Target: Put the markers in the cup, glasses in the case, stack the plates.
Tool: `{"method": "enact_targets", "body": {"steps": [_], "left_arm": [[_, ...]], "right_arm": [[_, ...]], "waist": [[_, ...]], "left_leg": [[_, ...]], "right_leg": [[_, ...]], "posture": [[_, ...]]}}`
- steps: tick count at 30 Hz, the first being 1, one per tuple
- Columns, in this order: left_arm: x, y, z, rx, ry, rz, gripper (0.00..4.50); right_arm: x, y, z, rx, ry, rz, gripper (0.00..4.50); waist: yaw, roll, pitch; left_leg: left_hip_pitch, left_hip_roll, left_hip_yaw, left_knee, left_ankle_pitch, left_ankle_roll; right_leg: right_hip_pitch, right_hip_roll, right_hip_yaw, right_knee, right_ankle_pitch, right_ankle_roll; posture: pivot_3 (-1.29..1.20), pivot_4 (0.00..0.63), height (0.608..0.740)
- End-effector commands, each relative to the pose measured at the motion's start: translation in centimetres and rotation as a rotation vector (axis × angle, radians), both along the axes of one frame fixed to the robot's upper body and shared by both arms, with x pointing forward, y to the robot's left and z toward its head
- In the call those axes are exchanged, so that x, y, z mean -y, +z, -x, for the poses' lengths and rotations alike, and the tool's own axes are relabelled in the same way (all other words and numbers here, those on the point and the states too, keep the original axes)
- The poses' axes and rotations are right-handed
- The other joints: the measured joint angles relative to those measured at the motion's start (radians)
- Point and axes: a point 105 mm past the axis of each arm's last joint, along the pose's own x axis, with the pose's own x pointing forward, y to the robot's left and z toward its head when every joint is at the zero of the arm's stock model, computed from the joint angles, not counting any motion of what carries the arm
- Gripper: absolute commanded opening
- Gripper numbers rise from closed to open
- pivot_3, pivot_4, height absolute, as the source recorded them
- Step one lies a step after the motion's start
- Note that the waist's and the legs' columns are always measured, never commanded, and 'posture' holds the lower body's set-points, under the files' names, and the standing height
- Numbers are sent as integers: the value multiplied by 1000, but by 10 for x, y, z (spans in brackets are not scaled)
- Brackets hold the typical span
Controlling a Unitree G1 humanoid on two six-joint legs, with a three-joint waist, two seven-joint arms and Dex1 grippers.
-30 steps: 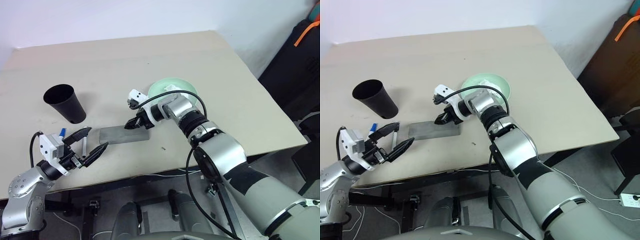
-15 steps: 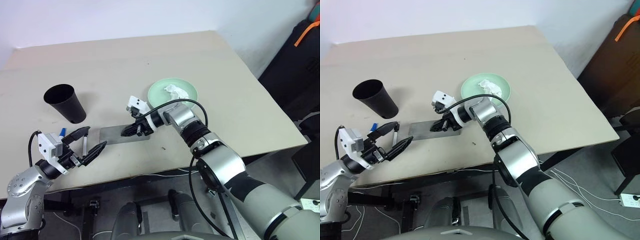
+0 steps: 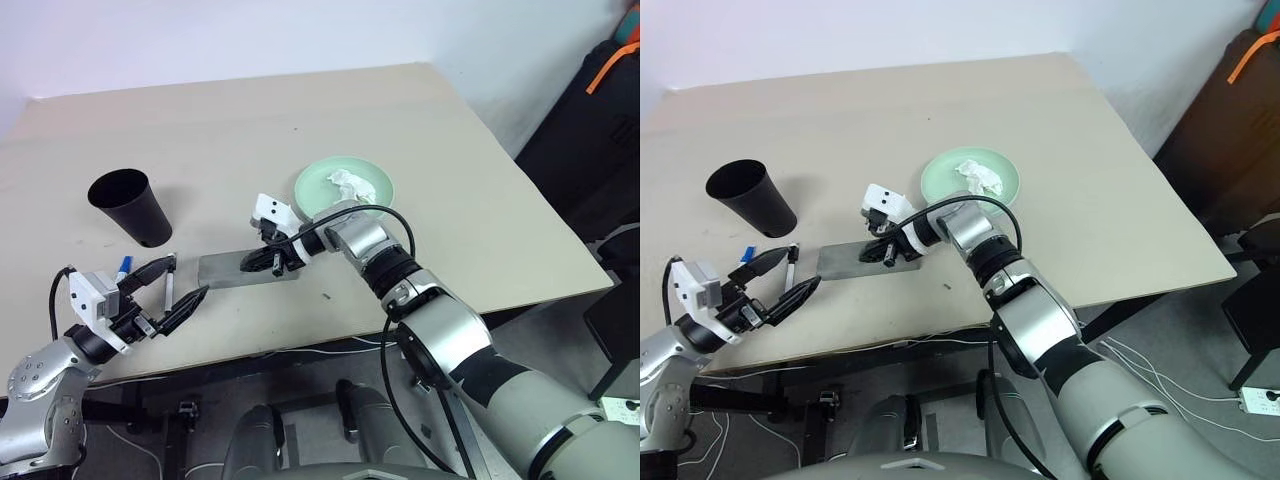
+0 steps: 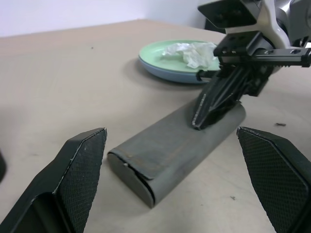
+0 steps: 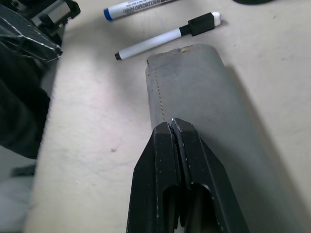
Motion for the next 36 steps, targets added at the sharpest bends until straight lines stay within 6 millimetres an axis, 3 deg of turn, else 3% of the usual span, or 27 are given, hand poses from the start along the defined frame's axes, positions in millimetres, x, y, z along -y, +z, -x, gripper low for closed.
{"method": "enact_targets", "body": {"steps": [1,6,15,18,24,29,36], "left_arm": [[-7,19,1,54,44,17,4500],[-26,24,1,-18,194,17,4500],[-52,38,3,-151,486,-123,4500],[-72,42,0,-213,636,-129,4500],[-86,46,-12,-286,727,-189,4500],[-99,21,-12,-560,830,-292,4500],[-94,3,-11,-769,818,-313,4500]], "right_arm": [[-1,35,1,-1,43,-117,52],[12,60,2,38,70,-217,52],[30,69,-3,70,30,-256,52],[32,71,-7,69,5,-259,52],[27,73,-16,96,-51,-266,52],[24,75,-22,86,-103,-274,52],[28,70,-26,74,-137,-255,52]], "waist": [[2,0,0],[4,0,0],[3,0,0],[2,0,0],[2,0,0],[2,0,0],[2,-1,0]], "left_leg": [[-1,0,0,0,0,0],[-3,0,1,0,2,3],[-2,0,1,0,0,0],[-2,0,1,0,0,0],[-2,0,1,-1,0,0],[-2,-1,1,0,1,1],[-2,-1,1,-1,2,3]], "right_leg": [[-1,0,0,0,0,0],[-2,0,0,0,-1,1],[-2,0,0,0,0,1],[-2,0,0,0,0,1],[-2,1,0,0,0,1],[-2,1,0,0,0,1],[-2,0,0,0,0,0]], "posture": [[0,150,733],[0,150,733],[0,150,733],[0,150,733],[0,150,733],[0,150,733],[0,150,733]]}}
